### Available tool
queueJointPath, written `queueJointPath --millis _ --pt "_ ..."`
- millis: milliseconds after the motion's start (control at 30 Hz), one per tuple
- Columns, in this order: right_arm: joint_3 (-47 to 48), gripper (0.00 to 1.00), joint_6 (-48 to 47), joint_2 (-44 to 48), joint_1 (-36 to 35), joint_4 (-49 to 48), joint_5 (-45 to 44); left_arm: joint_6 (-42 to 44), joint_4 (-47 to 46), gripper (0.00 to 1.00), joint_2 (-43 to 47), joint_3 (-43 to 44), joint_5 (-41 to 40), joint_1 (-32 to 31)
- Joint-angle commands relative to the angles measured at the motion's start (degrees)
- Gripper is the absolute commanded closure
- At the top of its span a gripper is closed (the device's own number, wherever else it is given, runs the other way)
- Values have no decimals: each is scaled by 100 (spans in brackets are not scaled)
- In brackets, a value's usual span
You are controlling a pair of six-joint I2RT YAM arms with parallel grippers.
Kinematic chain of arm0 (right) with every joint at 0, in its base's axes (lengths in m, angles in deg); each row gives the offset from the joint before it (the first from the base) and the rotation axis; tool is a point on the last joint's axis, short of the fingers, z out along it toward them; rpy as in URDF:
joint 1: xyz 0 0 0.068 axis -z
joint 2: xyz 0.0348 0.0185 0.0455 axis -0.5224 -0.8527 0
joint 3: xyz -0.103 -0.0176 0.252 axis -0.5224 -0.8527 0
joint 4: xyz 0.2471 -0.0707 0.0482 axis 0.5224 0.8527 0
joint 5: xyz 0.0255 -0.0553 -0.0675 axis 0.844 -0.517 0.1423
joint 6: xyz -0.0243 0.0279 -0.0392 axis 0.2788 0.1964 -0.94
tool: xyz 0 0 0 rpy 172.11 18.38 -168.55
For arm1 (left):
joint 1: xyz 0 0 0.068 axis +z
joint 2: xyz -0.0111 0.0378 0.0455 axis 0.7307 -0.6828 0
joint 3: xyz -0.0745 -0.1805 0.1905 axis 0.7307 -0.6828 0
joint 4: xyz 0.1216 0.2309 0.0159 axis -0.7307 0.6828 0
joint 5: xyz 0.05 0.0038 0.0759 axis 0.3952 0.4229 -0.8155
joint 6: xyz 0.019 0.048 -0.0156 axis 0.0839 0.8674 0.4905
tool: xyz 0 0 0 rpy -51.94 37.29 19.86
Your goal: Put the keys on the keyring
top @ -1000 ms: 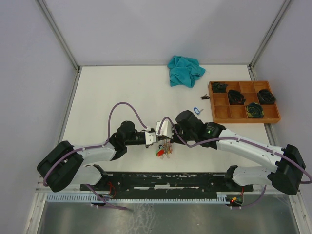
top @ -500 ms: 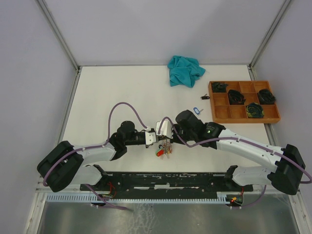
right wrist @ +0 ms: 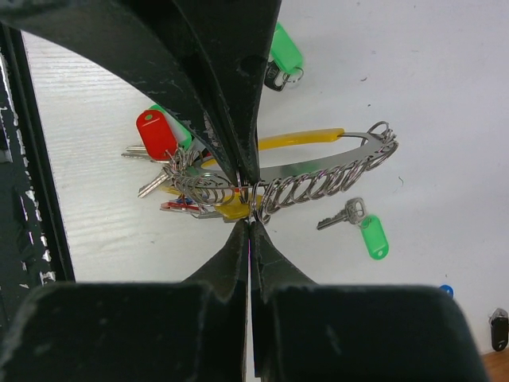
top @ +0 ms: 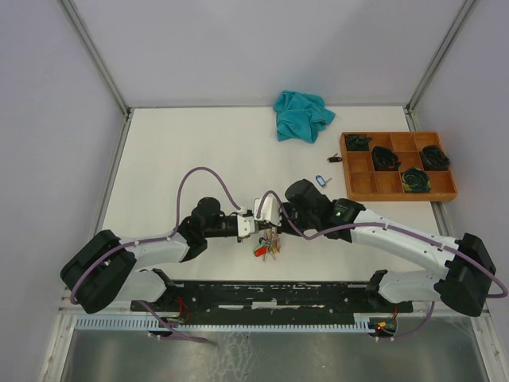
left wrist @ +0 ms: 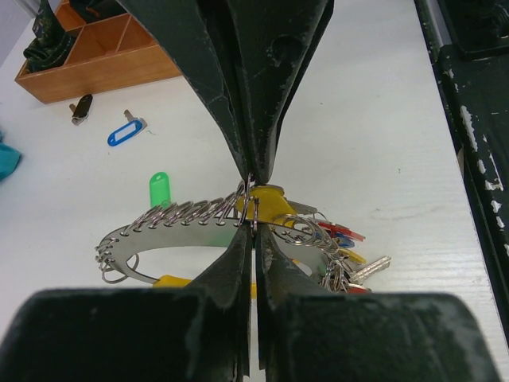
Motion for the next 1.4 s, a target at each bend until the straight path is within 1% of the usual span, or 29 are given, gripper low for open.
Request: queueJointPath --millis 0,600,1100,1267,1367 --pt "206 99 -29 -106 -16 -199 238 -138 -429 97 64 291 119 -8" --pt "422 99 -109 -419 -14 -129 629 -247 -518 97 94 290 162 -17" --pt "424 99 -292 -387 -22 15 672 -1165 -440 97 279 427 229 67" --pt "412 99 -303 -302 -38 115 746 -1288 -458 97 371 352 104 110" --pt "307 99 -235 -89 -39 104 535 -1254 -562 97 398 212 59 106"
